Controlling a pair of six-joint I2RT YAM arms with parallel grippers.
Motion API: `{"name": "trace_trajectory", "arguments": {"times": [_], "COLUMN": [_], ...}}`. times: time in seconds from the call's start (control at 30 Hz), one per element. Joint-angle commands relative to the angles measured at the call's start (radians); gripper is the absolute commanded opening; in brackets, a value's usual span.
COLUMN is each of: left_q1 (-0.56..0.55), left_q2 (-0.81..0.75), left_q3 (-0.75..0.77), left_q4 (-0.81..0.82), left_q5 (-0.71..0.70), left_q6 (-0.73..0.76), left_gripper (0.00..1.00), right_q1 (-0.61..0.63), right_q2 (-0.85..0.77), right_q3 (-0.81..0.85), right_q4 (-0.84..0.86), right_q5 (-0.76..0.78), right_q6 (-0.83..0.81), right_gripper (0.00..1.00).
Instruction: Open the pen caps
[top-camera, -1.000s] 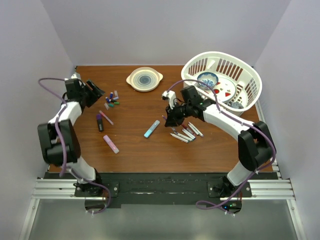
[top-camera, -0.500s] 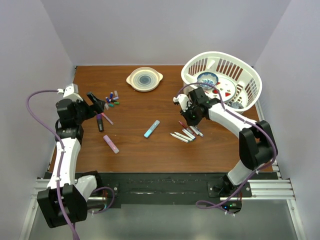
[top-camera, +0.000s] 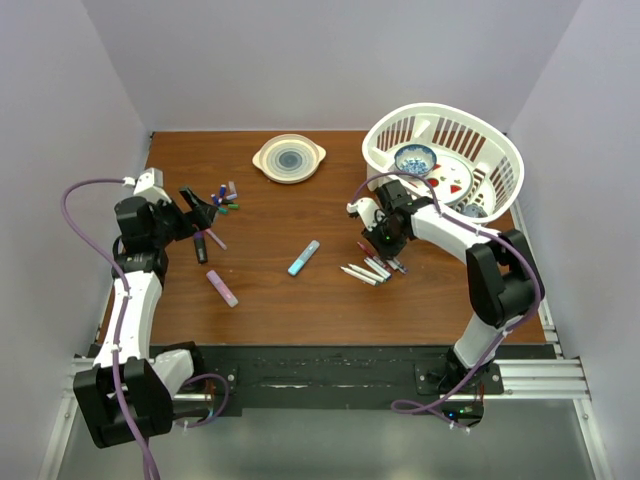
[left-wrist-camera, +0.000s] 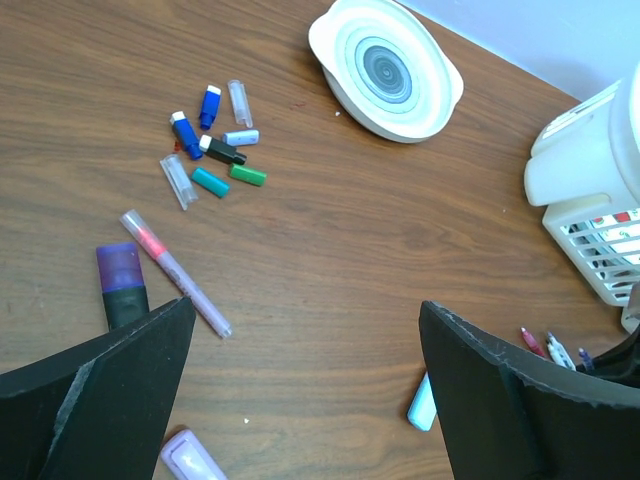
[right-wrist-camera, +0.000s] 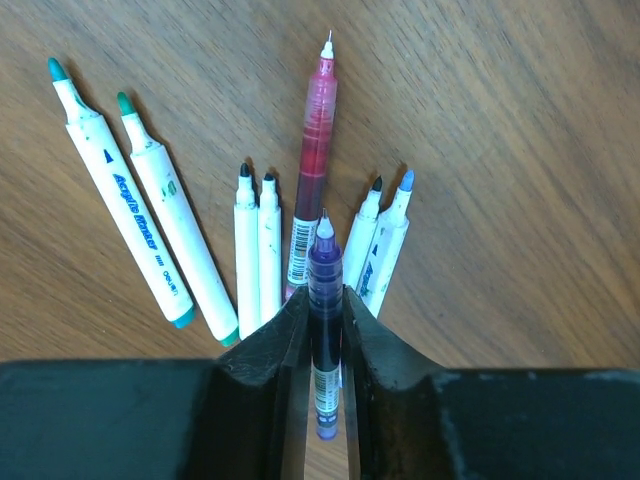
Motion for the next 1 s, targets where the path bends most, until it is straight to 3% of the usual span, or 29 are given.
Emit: {"name": "trace_trajectory", "arguments": {"times": [0.0,0.17,0.3,0.47,0.57,0.67,0.77,0.83,0.97], "left_q1": [0.001,-0.001,-0.011,-0.126,-0.233,-0.371,-0.554,-0.623,-0.787], "left_q2": [0.002,0.030,0.065,0.145,0.197,0.239,0.282,0.305,0.397], "left_q3": [-0.004,-0.013,-0.021,0.030,0.062,0.100,0.128,0.145,0.188], "left_q4": [0.046,0.076,0.143,0.068,-0.010,-0.090,-0.145,-0.177,-0.239], "left_q5": [0.039,0.126,0.287,0.314,0.265,0.123,-0.006,-0.091,-0.338], "left_q6": [0.001,0.001,-0.002,0.056,0.110,0.158,0.188,0.198,0.222], "left_gripper": [1.00,1.00,0.98,0.91,0.86,0.83,0.83,0.83,0.84], "right_q1": [-0.006,-0.007,-0.009,-0.018,-0.024,-0.026,-0.026,-0.026,-0.027], "right_q2": [0.013,0.013,-0.002,-0.042,-0.084,-0.144,-0.208,-0.257,-0.338], "right_q3": [0.013,0.019,0.030,0.051,0.064,0.064,0.055,0.041,-0.001], "right_q4": [-0.015,-0.023,-0.035,-0.078,-0.112,-0.143,-0.158,-0.150,-0.106], "right_q5": [0.000,-0.007,-0.027,-0.153,-0.300,-0.454,-0.547,-0.575,-0.621], "right_q6": [-0.011,-0.009,-0.010,-0.047,-0.087,-0.144,-0.190,-0.205,-0.228], "right_gripper": [0.23,0.26,0.27,0.28,0.32,0.40,0.49,0.52,0.67]}}
